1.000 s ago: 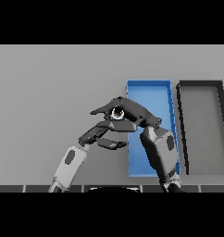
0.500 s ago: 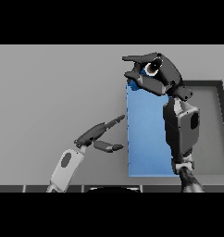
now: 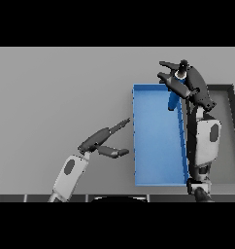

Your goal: Pick up the blue pipe and place it into the blue bin.

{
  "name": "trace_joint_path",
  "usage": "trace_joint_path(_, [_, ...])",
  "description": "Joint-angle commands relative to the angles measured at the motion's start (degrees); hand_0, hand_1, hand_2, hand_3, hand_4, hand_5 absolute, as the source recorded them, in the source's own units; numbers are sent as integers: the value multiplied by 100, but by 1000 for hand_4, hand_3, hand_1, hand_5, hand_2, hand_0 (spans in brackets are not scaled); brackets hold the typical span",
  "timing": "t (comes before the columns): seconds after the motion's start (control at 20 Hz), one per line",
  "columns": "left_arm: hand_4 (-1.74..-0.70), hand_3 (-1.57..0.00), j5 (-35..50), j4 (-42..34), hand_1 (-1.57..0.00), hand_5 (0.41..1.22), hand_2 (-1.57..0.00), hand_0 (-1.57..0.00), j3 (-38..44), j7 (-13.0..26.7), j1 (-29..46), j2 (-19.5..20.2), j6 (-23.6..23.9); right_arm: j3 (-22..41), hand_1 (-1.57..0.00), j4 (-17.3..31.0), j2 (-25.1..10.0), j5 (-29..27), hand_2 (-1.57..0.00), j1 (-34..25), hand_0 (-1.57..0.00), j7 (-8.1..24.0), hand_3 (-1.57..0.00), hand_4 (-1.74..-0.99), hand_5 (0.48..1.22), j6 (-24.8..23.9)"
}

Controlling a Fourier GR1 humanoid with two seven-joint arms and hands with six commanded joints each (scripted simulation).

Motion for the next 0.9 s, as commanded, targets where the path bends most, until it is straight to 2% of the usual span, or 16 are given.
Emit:
trace_joint_path(0.0, [-935, 1, -63, -6, 1, 460, 1, 1, -25, -3, -9, -9, 44, 49, -1571, 131, -38, 92, -1571, 72, -1571, 1, -1571, -1500, 1221, -72])
trace_joint_path(0.15, [-927, 1, -154, 21, 1, 463, 1, 1, -20, -134, -26, 43, 95, 294, -1571, 219, -84, 312, -1571, 676, -1571, 1, -1571, -1500, 1221, -309])
trace_joint_path(0.25, [-928, 1, -115, 90, 1, 465, 1, 1, 48, -163, -69, 118, 43, 503, -1571, 423, -189, 336, -1571, 915, -1571, 1, -1571, -1500, 1221, -714])
trace_joint_path(0.35, [-928, 1, -130, 50, 1, 467, 1, 1, 18, -222, -32, 112, 52, 692, -1571, 555, -453, 201, -1571, 1209, -1571, 2, -1571, -1499, 1221, -1006])
trace_joint_path(0.5, [-923, 1, -233, 80, 1, 476, 1, 1, -27, -179, -107, 31, 157, 1380, -1571, 846, -867, -400, -1571, 1471, -1571, 2, -1571, -1497, 1221, -1632])
trace_joint_path(0.55, [-923, 1, -237, 93, 1, 478, 1, 1, -47, -250, -71, 38, 139, 1660, -1571, 903, -1113, -636, -1571, 1545, -1571, 1, -1257, -1546, 1221, -1818])
trace_joint_path(0.6, [-922, 1, -232, 88, 1, 480, 1, 1, -1, -314, -70, 88, 153, 1978, -1571, 967, -1360, -1003, -1571, 1633, -1571, 1, -1005, -1585, 1221, -2063])
trace_joint_path(0.7, [-920, 1, -192, 69, 1, 484, 1, 1, -1, -305, -48, 117, 99, 2730, -1571, 1063, -1853, -1758, -1571, 1561, -1571, -5, -643, -1641, 1221, -2695])
trace_joint_path(0.75, [-919, 1, -200, 27, 1, 486, 1, 1, -50, -328, 4, 71, 113, 3070, -1571, 1149, -2154, -2159, -1571, 1437, -1571, -3, -514, -1661, 1221, -2963])
trace_joint_path(0.8, [-918, 1, -175, 7, 1, 489, 1, 1, -2, -300, -33, 110, 108, 3450, -1571, 1199, -2390, -2648, -1571, 1360, -1571, 1, -411, -1677, 1171, -3269])
trace_joint_path(0.85, [-920, 1, -164, -34, 1, 491, 1, 1, -29, -245, 4, 93, 99, 3771, -1571, 1207, -2595, -3081, -1518, 1256, -1571, -1, -455, -1626, 1161, -3588])
